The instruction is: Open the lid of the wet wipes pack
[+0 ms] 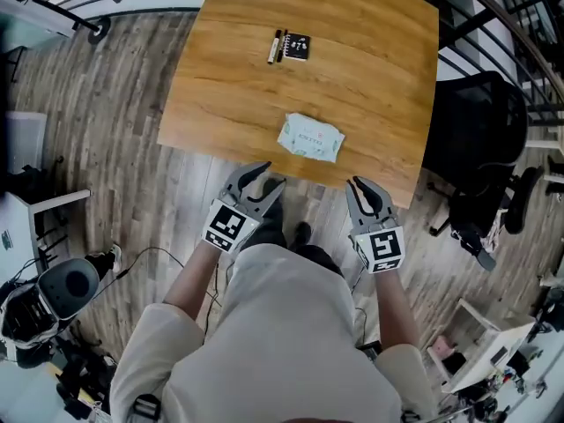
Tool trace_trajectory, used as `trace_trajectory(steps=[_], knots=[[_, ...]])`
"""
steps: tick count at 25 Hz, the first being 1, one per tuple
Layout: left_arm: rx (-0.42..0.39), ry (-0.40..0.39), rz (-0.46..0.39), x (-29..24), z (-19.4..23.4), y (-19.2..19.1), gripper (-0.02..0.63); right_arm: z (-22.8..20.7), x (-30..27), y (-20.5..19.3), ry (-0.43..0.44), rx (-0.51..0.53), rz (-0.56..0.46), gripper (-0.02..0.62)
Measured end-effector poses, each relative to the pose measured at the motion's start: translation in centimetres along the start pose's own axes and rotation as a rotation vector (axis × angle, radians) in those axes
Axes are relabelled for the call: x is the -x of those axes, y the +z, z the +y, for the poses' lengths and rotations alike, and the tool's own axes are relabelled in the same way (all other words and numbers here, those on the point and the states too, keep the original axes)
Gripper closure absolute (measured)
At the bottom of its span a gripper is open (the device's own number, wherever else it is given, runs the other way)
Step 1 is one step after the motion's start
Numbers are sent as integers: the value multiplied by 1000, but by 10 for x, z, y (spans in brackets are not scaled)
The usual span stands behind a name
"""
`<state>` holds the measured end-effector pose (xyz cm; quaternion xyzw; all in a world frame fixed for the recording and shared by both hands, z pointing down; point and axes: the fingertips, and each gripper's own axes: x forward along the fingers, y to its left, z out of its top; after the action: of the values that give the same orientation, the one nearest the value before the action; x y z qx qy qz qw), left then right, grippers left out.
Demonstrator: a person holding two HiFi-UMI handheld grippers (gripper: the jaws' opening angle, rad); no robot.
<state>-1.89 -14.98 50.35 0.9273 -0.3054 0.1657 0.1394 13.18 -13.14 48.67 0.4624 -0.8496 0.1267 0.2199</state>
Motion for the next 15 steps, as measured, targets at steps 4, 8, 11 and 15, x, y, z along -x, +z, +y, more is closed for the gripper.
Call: trace_trajectory(steps=[4,8,11,15], knots=[[-14,-66,42,-22,21,-11,428,-3,-33,-6,-26,-34,38,561],[-16,-120,67,-45,36,-22,426,-10,-57,-17,-55,-69,94,561],[-24,-158,95,-61,42,-35,423,-14,-71,-26,-75,-89,127,561],[-16,-180,125,-82,52,-54,419,-12,-91,-43,-61,-106,177,561]])
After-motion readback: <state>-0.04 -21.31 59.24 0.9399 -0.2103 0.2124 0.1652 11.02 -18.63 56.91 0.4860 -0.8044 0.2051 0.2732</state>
